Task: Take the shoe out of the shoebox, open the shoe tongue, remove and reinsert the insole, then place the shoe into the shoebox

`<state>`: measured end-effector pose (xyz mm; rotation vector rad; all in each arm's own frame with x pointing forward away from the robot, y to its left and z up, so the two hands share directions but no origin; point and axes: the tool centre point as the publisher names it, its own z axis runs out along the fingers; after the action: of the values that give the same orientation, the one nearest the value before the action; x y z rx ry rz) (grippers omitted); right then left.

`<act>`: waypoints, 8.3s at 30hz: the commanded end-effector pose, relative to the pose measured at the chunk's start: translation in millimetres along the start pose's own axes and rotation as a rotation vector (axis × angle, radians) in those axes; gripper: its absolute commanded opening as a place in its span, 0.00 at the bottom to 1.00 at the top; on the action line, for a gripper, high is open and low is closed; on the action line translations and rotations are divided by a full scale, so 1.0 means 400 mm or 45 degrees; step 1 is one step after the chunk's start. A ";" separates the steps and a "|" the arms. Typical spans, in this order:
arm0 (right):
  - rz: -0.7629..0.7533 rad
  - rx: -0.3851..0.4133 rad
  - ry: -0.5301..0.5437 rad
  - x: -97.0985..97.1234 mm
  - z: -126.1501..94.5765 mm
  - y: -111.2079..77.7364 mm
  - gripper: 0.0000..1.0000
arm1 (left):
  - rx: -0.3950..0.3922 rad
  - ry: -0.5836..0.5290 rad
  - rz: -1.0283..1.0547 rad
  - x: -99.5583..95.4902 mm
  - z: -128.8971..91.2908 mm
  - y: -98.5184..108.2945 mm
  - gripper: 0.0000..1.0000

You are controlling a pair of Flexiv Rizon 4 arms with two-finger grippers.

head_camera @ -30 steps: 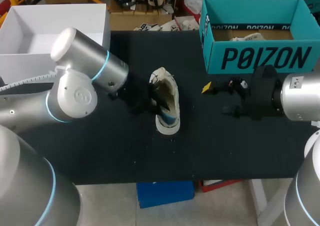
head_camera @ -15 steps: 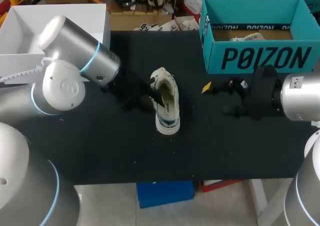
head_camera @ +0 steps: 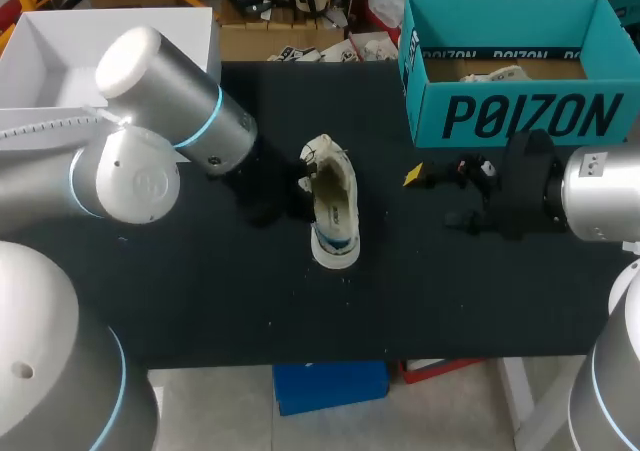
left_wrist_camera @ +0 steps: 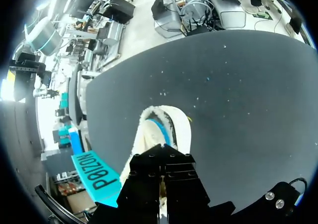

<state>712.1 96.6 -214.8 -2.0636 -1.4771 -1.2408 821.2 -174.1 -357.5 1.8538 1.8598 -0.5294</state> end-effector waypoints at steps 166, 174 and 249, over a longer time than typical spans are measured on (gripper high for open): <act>0.001 0.000 -0.002 0.001 0.000 -0.001 1.00 | -0.161 -0.391 -1.991 0.166 -0.385 0.092 1.00; 0.001 0.000 -0.002 0.001 0.000 -0.001 1.00 | 0.047 -0.386 -2.221 0.180 -0.420 0.076 1.00; -0.472 0.241 -0.488 0.102 0.187 0.181 1.00 | 0.178 -0.385 -2.199 0.186 -0.427 0.069 1.00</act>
<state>814.5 138.8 -210.9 -1.9857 -2.1067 -0.8468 841.6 -15.4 -259.3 -0.2835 2.7320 -1.3069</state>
